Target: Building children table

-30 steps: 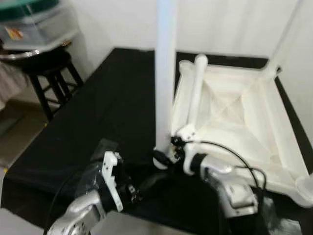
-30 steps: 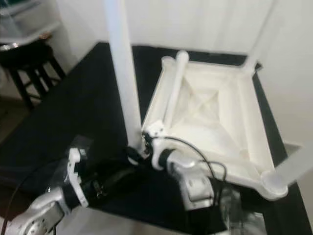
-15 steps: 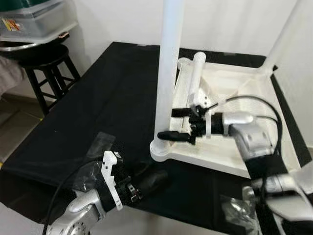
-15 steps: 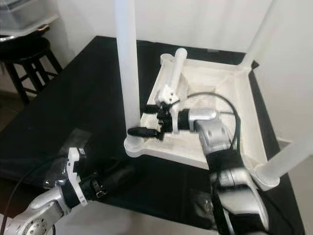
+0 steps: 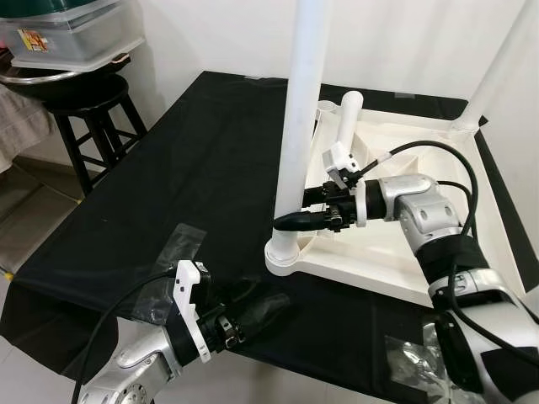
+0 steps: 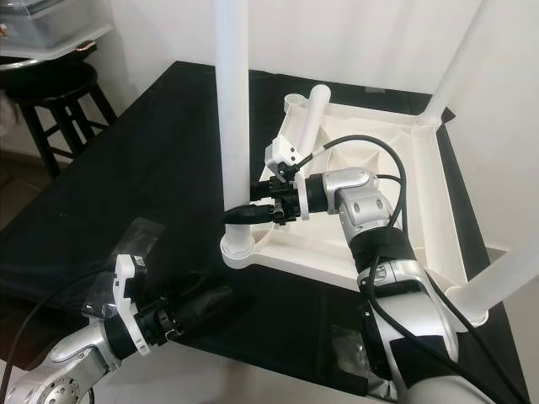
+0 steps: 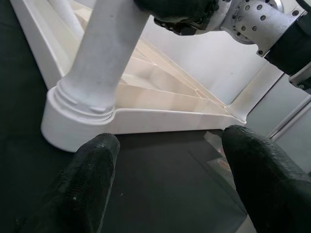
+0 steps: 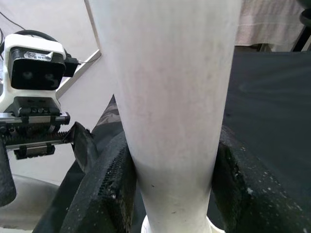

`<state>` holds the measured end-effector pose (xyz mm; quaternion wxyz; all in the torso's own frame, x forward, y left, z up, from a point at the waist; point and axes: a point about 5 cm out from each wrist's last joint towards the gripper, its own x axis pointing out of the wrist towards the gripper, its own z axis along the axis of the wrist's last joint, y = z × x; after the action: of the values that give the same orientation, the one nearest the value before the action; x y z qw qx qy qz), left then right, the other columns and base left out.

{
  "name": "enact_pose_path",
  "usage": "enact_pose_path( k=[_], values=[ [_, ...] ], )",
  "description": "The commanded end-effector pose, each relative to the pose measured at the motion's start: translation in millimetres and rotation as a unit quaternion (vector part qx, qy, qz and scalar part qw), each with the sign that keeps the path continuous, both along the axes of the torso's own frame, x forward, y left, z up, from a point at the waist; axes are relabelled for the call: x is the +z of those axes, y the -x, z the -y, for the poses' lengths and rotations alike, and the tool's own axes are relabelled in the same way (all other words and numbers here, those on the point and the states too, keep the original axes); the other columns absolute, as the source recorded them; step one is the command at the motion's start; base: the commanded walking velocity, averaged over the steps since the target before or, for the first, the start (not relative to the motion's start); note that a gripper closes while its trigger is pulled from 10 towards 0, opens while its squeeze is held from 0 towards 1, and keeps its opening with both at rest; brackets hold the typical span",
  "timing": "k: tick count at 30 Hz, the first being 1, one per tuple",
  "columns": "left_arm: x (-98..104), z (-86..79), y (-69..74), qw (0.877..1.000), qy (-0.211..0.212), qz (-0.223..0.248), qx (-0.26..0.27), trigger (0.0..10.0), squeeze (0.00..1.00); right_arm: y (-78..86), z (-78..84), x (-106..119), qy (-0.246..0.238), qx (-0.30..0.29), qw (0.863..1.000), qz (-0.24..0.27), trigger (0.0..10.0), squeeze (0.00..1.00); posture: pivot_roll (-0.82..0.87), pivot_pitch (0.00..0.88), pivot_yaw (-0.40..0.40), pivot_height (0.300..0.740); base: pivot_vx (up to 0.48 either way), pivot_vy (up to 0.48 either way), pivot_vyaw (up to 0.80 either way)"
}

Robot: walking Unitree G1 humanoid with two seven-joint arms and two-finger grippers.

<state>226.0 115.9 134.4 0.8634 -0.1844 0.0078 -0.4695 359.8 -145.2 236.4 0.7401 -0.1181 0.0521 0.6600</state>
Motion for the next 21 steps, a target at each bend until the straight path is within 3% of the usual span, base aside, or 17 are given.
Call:
enact_pose_path(
  k=[1,5,6,7,8,9,10,11,12,13,14,15,17,21],
  values=[
    [-2,-0.2,3.0,1.000,-0.006,-0.006,-0.001,10.0,0.00,4.8,10.2,-10,0.002,-0.002,1.000,-0.016,0.0,0.00,0.03,0.156,-0.020,0.740,0.000,0.000,0.00],
    [-2,-0.1,3.1,1.000,-0.006,-0.006,-0.002,10.0,0.00,6.9,15.2,-11,-0.001,-0.010,1.000,-0.012,0.0,0.00,0.02,0.158,-0.019,0.740,0.000,0.000,0.00],
    [-2,0.2,3.0,1.000,-0.005,-0.006,-0.003,10.0,0.00,11.1,23.9,-15,0.004,-0.047,0.999,0.003,0.0,0.00,0.02,0.165,-0.024,0.740,0.000,0.000,0.00],
    [-1,-0.7,2.9,1.000,-0.006,-0.006,-0.003,10.0,0.00,18.4,15.7,-40,0.009,-0.162,0.987,0.005,0.0,0.00,0.01,0.171,-0.028,0.740,0.000,0.000,0.00],
    [-1,-0.7,2.9,1.000,-0.006,-0.006,-0.003,10.0,0.00,18.4,15.7,-40,0.009,-0.162,0.987,0.005,0.0,0.00,0.01,0.171,-0.028,0.740,0.000,0.000,0.00],
    [-1,-1.6,2.7,1.000,-0.006,-0.005,-0.004,10.0,0.00,26.2,12.7,-55,0.013,-0.251,0.968,0.009,0.0,0.00,0.01,0.171,-0.028,0.740,0.000,0.000,0.00],
    [0,-3.3,1.9,1.000,-0.006,-0.005,-0.003,10.0,0.00,33.5,4.2,-75,-0.015,-0.427,0.904,-0.004,0.0,0.00,0.00,0.171,-0.019,0.740,0.000,0.000,0.00],
    [0,-4.1,0.7,1.000,-0.007,-0.005,-0.003,10.0,0.00,65.3,-30.9,-110,-0.010,-0.443,0.894,-0.069,0.0,0.00,0.01,0.170,-0.014,0.740,0.000,0.000,0.00],
    [0,-4.1,0.7,1.000,-0.007,-0.005,-0.003,10.0,0.00,65.3,-30.9,-110,-0.010,-0.443,0.894,-0.069,0.0,0.00,0.01,0.170,-0.014,0.740,0.000,0.000,0.00],
    [0,-4.4,-0.2,1.000,-0.008,-0.004,-0.003,10.0,0.00,78.1,-50.2,-114,0.049,-0.423,0.904,-0.038,0.0,0.00,0.01,0.169,-0.014,0.740,0.000,0.000,0.00],
    [-1,-5.8,-1.4,1.000,-0.011,-0.005,-0.003,10.0,0.00,75.7,-54.8,-107,0.016,-0.433,0.900,-0.045,0.0,0.00,-0.01,0.152,0.008,0.740,0.000,0.000,0.00],
    [-2,-6.0,-2.7,1.000,-0.011,-0.006,-0.002,10.0,0.00,73.1,-55.9,-107,-0.001,-0.409,0.909,-0.073,0.0,0.00,-0.01,0.136,0.009,0.740,0.000,0.000,0.00],
    [-2,-5.8,-3.4,1.000,-0.011,-0.006,-0.002,10.0,0.00,69.1,-52.2,-109,-0.002,-0.404,0.911,-0.082,0.0,0.00,-0.01,0.136,0.009,0.740,0.000,0.000,0.00],
    [-3,-5.8,-4.7,1.000,-0.015,-0.005,-0.005,10.0,0.00,70.0,-59.9,-115,0.017,-0.360,0.929,-0.080,0.0,0.00,0.00,0.136,0.001,0.740,0.000,0.000,0.00]
  ],
)
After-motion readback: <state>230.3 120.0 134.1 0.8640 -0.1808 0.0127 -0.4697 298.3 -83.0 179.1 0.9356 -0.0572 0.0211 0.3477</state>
